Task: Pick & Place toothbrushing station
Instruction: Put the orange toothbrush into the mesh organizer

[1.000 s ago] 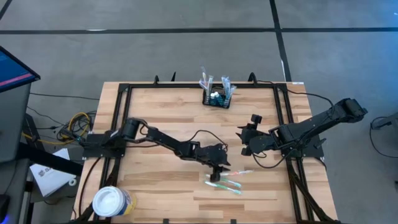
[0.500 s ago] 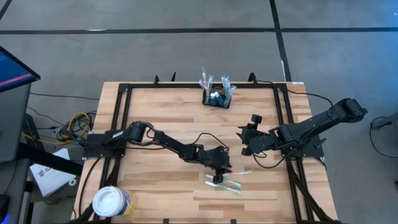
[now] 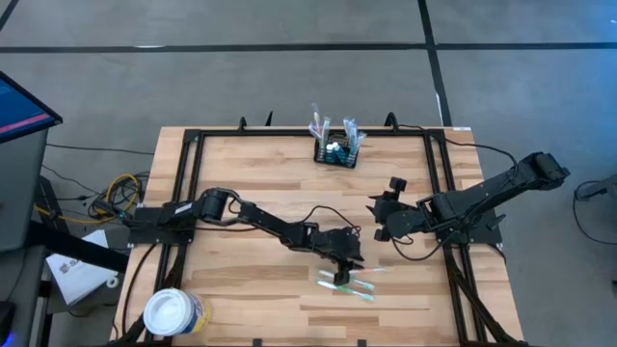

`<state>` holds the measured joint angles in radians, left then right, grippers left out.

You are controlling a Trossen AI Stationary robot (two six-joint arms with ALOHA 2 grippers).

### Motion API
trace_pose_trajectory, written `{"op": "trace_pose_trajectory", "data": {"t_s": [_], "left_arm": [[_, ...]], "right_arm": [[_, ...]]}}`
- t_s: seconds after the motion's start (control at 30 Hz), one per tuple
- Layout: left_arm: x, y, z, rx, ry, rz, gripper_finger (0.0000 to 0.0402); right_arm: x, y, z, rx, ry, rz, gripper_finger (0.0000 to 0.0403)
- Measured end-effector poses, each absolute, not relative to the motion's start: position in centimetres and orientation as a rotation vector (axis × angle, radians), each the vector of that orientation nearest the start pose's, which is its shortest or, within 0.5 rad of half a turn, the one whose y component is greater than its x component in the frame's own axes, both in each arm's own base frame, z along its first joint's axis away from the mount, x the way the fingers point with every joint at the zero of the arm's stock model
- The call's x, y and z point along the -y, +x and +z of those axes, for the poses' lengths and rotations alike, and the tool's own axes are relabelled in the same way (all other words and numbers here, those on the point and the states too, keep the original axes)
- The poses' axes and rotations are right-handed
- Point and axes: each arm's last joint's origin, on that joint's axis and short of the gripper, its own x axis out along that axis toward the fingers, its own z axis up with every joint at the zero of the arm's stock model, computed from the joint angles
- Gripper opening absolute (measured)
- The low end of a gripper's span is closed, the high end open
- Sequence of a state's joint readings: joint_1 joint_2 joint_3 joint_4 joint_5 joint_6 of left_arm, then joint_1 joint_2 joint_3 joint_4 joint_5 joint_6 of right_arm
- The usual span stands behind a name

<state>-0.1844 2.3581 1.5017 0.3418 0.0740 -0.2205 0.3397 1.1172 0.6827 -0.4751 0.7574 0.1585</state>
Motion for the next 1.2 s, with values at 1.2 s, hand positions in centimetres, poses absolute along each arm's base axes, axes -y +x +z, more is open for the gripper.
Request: {"op": "trace_pose_trajectory", "data": {"t_s": [1.2], "left_arm": [[9.3,48.2,8.9,-0.650,-0.175,-0.107,0.0015]], "right_arm": [[-5.0,20.1,22.2,-0.745,-0.315,-0.453,0.0117]]}}
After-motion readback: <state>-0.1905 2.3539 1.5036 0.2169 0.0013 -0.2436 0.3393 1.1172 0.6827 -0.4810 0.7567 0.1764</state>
